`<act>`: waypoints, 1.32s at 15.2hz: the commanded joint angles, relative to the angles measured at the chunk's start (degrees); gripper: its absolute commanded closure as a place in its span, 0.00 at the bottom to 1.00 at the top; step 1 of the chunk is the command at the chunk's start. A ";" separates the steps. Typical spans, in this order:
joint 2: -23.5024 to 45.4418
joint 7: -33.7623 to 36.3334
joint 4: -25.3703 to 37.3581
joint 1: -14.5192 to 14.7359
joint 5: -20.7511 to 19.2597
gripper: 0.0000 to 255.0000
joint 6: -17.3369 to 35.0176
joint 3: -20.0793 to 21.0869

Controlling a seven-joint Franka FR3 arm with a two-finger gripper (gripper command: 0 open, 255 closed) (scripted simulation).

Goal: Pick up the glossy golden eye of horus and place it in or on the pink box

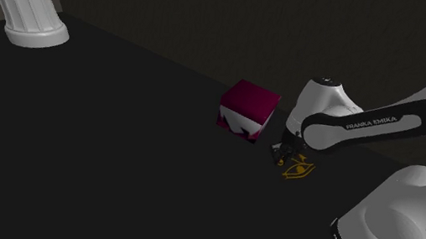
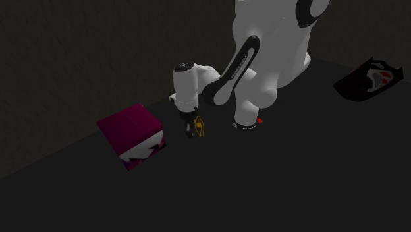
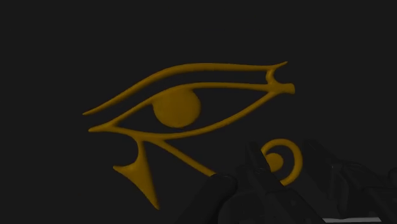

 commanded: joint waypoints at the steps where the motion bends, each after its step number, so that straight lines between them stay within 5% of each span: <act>1: -1.77 -0.07 0.67 -0.03 -0.01 1.00 -2.51 -0.04; 20: -13.40 -0.27 9.82 0.08 0.22 1.00 -23.30 0.02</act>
